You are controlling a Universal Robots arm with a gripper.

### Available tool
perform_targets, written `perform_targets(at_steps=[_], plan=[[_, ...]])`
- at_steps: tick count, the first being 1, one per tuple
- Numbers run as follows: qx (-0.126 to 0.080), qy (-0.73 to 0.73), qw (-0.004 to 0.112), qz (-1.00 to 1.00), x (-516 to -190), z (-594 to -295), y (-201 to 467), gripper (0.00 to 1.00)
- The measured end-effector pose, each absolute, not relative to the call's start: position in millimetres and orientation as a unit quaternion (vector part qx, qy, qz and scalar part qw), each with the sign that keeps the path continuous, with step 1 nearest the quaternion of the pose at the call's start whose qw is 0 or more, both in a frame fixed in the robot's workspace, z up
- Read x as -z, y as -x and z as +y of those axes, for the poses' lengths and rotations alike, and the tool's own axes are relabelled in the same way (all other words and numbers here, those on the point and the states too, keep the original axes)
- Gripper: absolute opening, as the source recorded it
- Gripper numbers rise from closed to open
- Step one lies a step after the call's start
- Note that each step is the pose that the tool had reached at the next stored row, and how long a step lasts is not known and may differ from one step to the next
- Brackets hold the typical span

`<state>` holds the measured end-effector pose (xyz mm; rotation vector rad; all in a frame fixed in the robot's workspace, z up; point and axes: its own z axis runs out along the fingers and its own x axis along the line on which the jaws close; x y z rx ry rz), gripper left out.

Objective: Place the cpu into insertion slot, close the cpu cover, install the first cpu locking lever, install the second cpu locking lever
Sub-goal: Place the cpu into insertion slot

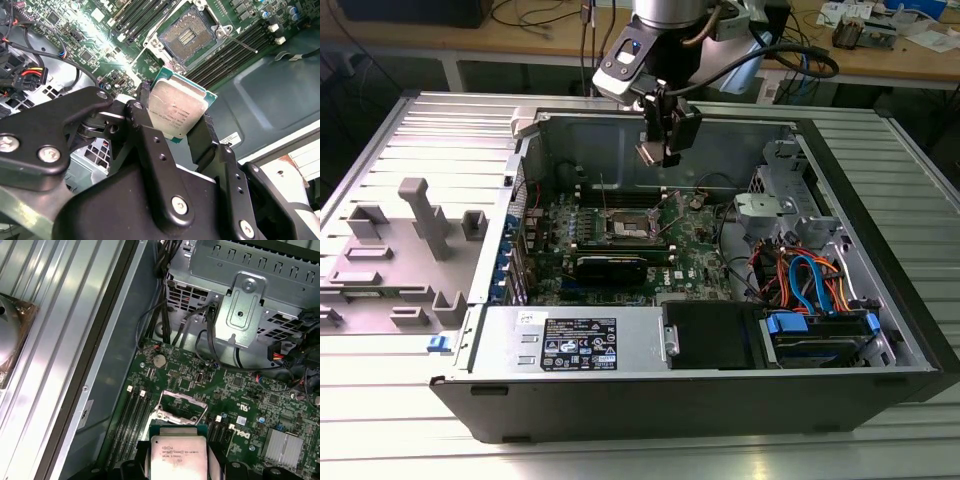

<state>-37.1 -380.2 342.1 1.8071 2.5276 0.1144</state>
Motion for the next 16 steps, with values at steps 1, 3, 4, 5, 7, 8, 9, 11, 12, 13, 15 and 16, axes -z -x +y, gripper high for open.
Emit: perform_targets(at_steps=[1,3,4,5,7,8,9,11,12,13,15,16], plan=[[-0.037,-0.581,0.016,0.813,-342.1,-380.2,37.1,0.55],[-0.037,-0.581,0.016,0.813,-342.1,-380.2,37.1,0.55],[-0.037,-0.581,0.016,0.813,-342.1,-380.2,37.1,0.55],[-0.037,-0.581,0.016,0.813,-342.1,-380.2,37.1,0.55],[-0.037,-0.581,0.016,0.813,-342.1,-380.2,37.1,0.55],[-0.037,-0.581,0.016,0.813,-342.1,-380.2,37.1,0.55],[-0.037,-0.581,0.016,0.813,-342.1,-380.2,37.1,0.55],[-0.037,-0.582,0.016,0.812,-342.0,-380.2,37.0,0.55],[-0.037,-0.586,0.016,0.809,-342.0,-380.2,37.1,0.55],[-0.037,-0.591,0.017,0.806,-341.7,-380.2,37.1,0.55],[-0.036,-0.599,0.017,0.799,-341.5,-380.2,37.1,0.55],[-0.036,-0.601,0.017,0.798,-341.5,-380.2,37.1,0.55]])
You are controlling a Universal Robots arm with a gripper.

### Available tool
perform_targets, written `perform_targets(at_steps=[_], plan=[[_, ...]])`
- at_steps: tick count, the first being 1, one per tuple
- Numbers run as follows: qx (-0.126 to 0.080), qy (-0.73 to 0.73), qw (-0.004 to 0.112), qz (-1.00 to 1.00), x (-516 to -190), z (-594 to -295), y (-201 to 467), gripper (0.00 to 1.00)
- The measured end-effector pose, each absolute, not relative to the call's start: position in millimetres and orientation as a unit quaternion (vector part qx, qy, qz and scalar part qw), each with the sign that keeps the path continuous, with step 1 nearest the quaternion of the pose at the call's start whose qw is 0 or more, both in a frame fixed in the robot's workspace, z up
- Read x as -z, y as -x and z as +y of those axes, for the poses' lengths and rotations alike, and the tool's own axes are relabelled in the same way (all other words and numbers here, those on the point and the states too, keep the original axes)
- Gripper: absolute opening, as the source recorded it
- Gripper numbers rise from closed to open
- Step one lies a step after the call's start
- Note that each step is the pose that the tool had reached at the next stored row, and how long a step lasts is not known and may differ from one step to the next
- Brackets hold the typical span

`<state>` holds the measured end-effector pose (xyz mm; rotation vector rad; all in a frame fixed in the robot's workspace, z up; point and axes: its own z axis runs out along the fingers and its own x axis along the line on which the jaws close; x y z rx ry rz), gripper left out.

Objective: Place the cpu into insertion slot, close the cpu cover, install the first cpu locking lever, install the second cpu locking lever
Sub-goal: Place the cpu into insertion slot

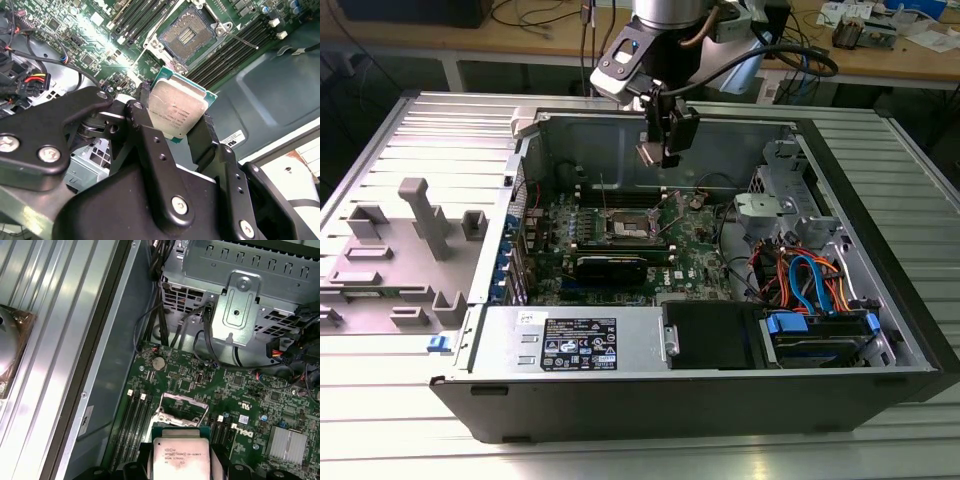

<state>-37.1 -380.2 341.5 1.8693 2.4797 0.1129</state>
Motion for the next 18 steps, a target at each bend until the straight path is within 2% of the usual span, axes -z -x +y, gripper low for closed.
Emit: perform_targets(at_steps=[18], plan=[[-0.034,-0.631,0.019,0.774,-334.9,-380.2,37.3,0.55]])
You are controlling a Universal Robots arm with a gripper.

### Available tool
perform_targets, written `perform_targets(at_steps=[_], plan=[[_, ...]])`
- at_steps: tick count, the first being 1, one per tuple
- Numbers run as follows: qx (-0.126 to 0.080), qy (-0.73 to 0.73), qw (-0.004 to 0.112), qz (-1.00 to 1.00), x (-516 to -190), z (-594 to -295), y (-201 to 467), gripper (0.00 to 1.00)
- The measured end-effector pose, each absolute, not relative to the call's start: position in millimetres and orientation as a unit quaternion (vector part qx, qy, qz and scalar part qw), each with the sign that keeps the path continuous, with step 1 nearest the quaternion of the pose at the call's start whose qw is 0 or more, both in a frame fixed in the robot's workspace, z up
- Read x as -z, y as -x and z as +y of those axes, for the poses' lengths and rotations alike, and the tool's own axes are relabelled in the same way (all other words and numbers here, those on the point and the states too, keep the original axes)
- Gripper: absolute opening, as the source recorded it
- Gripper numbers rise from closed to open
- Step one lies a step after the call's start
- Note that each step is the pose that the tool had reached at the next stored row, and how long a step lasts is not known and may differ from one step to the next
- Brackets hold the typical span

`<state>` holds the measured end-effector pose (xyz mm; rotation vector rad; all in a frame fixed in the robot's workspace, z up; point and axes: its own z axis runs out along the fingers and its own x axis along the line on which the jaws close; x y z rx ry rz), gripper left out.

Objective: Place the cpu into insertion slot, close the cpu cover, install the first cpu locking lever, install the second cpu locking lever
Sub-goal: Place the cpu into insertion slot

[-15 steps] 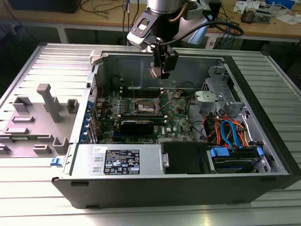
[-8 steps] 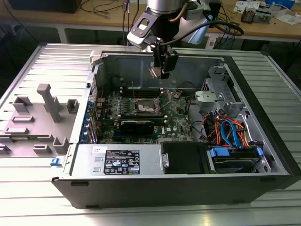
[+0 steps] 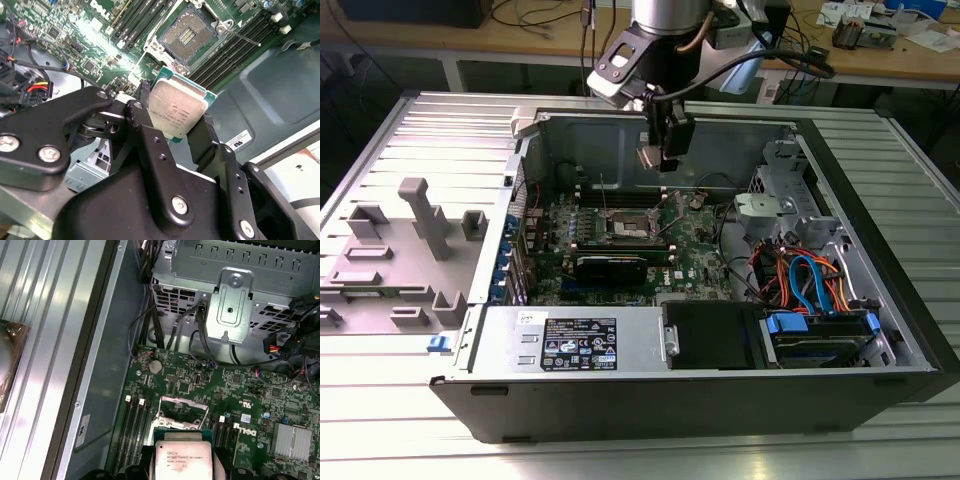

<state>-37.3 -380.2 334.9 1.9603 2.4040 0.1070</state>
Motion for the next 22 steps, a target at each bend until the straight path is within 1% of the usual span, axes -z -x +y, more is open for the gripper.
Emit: perform_targets(at_steps=[22], plan=[[-0.033,-0.649,0.018,0.760,-331.0,-380.2,38.0,0.55]])
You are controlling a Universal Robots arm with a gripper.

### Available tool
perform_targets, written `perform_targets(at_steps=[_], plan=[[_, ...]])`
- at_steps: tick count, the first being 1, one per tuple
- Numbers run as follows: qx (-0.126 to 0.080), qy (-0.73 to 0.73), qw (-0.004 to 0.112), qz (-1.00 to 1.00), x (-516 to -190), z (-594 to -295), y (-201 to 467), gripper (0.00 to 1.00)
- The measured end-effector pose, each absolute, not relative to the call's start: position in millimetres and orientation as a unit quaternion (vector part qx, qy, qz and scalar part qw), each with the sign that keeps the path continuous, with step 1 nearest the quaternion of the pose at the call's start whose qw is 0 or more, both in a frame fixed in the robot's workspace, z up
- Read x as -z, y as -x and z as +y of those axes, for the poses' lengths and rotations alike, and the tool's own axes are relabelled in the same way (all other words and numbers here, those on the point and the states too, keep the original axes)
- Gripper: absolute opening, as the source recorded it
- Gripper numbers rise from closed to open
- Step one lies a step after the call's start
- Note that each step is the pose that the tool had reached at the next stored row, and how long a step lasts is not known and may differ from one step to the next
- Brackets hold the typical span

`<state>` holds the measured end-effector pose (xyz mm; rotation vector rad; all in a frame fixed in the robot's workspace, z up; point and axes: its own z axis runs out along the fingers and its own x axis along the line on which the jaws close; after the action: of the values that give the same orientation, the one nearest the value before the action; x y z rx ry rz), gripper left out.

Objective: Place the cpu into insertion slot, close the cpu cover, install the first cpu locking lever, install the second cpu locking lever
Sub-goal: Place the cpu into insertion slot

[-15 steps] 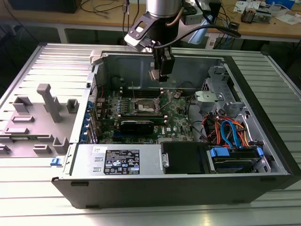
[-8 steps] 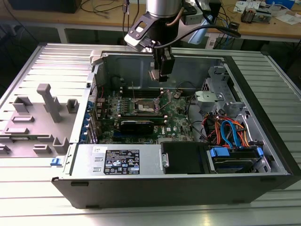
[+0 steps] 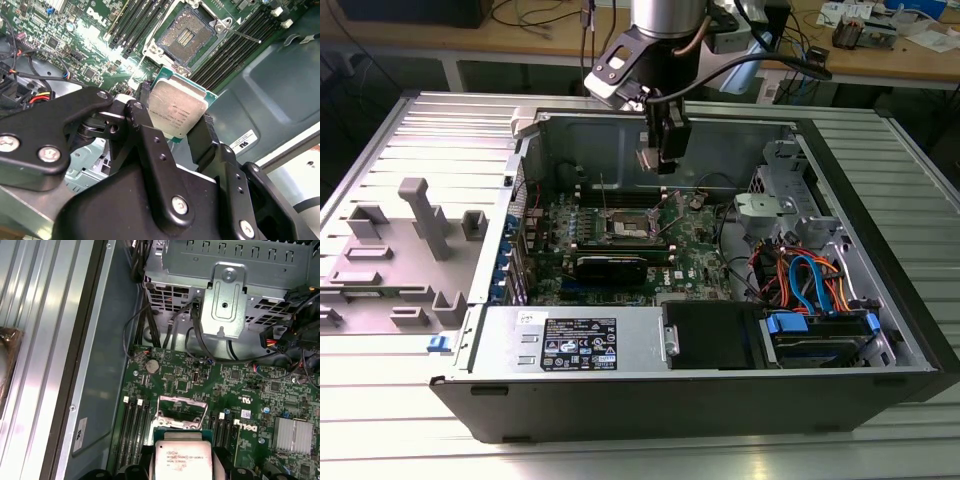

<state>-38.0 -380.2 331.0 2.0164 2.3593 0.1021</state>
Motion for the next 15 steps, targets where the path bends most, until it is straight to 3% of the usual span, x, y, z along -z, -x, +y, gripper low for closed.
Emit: perform_targets(at_steps=[15], plan=[[-0.032,-0.676,0.019,0.736,-310,-380,49,0.55]])
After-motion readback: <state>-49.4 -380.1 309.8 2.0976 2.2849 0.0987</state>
